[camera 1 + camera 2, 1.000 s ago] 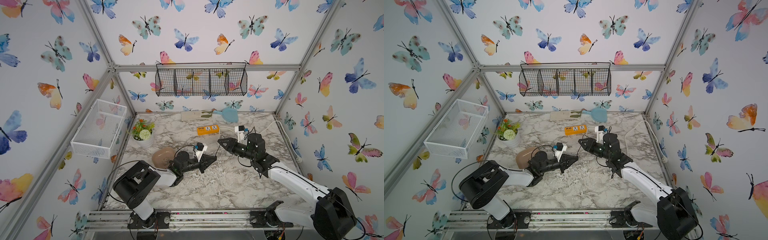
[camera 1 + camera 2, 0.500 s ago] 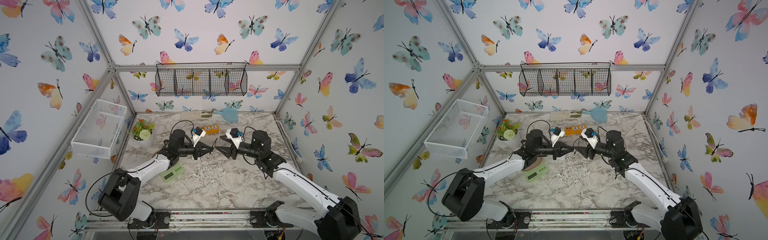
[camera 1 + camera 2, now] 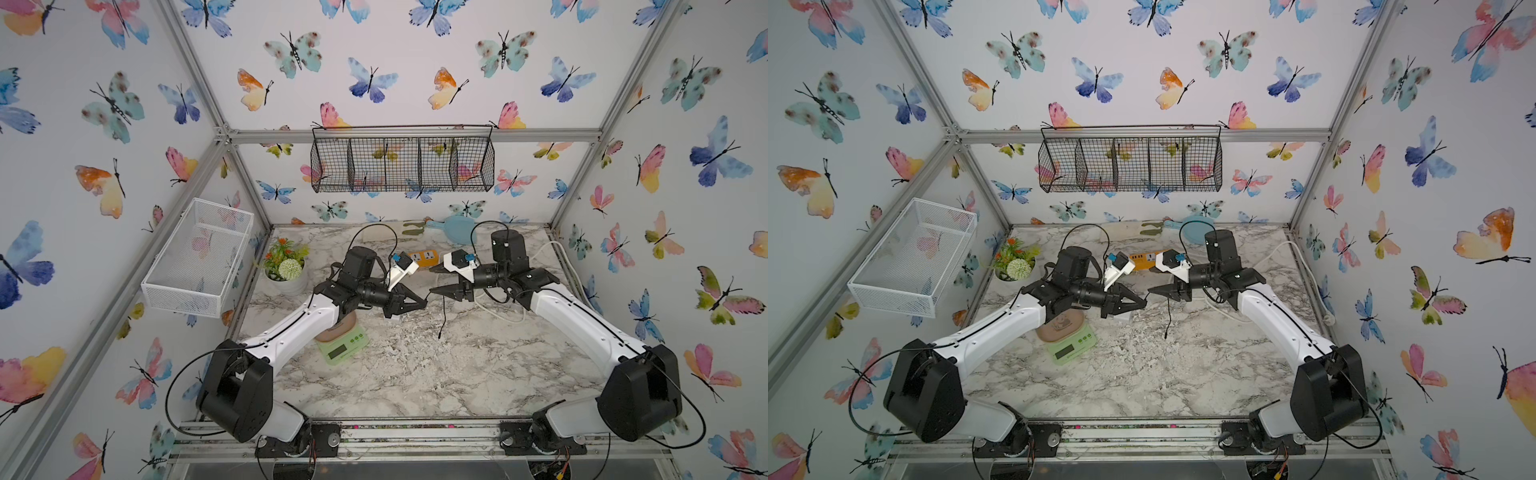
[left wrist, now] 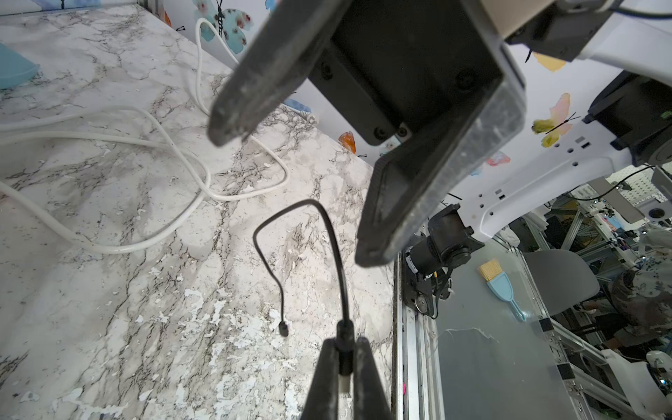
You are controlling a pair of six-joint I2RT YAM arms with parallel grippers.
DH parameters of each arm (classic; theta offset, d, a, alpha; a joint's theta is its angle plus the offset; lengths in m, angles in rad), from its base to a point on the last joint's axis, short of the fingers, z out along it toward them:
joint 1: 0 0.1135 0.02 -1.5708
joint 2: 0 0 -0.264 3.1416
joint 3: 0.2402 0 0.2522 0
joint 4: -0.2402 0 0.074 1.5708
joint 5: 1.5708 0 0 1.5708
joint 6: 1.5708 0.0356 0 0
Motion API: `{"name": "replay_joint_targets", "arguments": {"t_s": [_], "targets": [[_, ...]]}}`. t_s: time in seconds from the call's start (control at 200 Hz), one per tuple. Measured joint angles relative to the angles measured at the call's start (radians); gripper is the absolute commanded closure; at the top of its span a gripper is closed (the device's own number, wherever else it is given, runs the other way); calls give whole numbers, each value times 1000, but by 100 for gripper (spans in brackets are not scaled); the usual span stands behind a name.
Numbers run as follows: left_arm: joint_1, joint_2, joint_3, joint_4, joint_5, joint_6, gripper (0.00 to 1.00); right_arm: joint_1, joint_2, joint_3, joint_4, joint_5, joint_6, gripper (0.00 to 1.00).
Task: Charge the electronic scale
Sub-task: Pick up the charging cable from the center of the board.
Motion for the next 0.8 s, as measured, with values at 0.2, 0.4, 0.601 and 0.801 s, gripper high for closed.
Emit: {"name": "replay_joint_targets", "arguments": {"t_s": [0.2, 0.4, 0.601, 0.801], "targets": [[0, 36, 87, -99, -15, 66, 97, -1, 84, 104, -206, -64, -120, 50], [0, 68, 159, -172, -30, 115, 97, 0, 132, 156, -336, -101, -200, 62], [0, 69, 183, -209, -37, 132, 97, 0, 134, 159, -375, -129, -221, 88], [0, 69, 183, -212, -45, 145, 51, -1, 114, 115, -283, -149, -112, 98]]}}
